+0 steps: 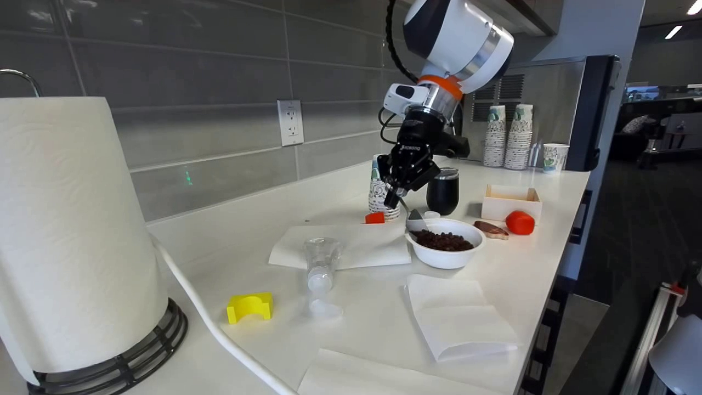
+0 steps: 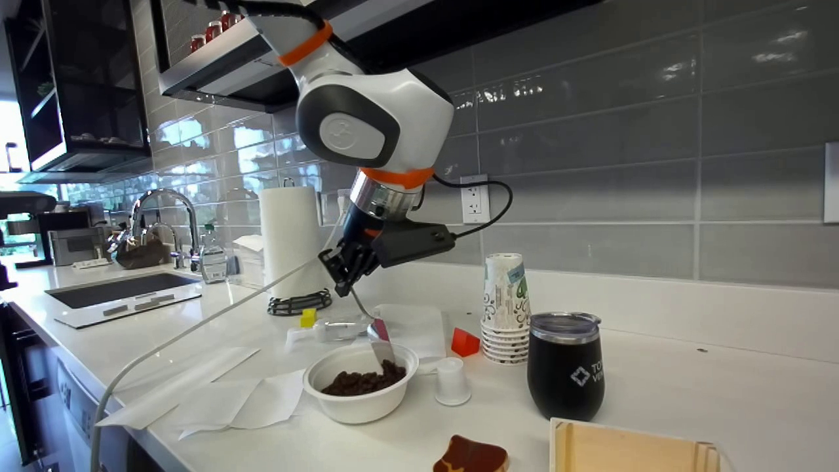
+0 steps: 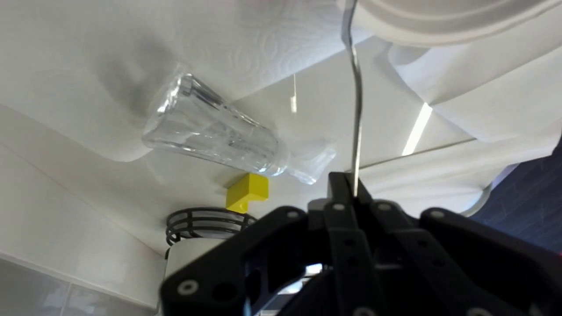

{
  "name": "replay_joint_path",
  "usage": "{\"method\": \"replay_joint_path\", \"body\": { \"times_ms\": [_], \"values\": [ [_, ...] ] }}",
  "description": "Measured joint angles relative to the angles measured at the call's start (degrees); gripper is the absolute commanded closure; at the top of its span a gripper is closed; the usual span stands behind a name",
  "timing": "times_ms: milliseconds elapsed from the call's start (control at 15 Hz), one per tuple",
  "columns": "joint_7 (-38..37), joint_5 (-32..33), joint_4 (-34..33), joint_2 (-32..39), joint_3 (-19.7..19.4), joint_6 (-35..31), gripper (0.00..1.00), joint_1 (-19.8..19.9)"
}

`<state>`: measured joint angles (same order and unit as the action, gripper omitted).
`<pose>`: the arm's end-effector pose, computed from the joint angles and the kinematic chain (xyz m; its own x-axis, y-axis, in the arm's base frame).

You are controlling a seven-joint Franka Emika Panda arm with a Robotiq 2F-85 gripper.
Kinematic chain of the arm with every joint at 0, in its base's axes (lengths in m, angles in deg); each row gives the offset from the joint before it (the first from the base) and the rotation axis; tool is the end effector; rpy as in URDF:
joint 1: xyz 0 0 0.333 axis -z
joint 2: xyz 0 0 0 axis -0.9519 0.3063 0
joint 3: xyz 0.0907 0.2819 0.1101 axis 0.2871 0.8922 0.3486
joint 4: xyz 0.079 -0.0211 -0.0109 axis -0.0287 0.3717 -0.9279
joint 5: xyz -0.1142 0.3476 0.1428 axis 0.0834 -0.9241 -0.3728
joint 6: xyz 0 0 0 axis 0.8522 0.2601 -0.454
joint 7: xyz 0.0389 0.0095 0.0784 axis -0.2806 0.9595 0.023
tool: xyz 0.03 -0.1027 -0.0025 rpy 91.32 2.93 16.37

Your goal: Use the cake spatula to stir the cereal in the white bowl.

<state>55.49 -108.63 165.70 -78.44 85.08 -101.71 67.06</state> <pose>0.4290 0.0903 0.3298 -0.1033 0.7901 0.6042 0.9919 0.1266 0.0040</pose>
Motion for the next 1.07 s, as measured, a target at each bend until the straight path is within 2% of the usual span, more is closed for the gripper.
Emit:
{"method": "replay_joint_path", "body": {
  "times_ms": [267, 600, 800, 1067],
  "values": [
    [-2.65, 0.58, 0.65, 0.02, -0.04, -3.01, 0.99, 0.09],
    [-13.37, 3.47, 1.53, 0.00, 0.05, -5.55, 0.99, 0.06],
    [-18.55, 3.73, 1.53, 0.03, 0.07, -3.16, 0.99, -0.06],
    [-18.14, 0.41, 1.50, 0.03, 0.04, 0.22, 0.99, -0.65]
  ]
}}
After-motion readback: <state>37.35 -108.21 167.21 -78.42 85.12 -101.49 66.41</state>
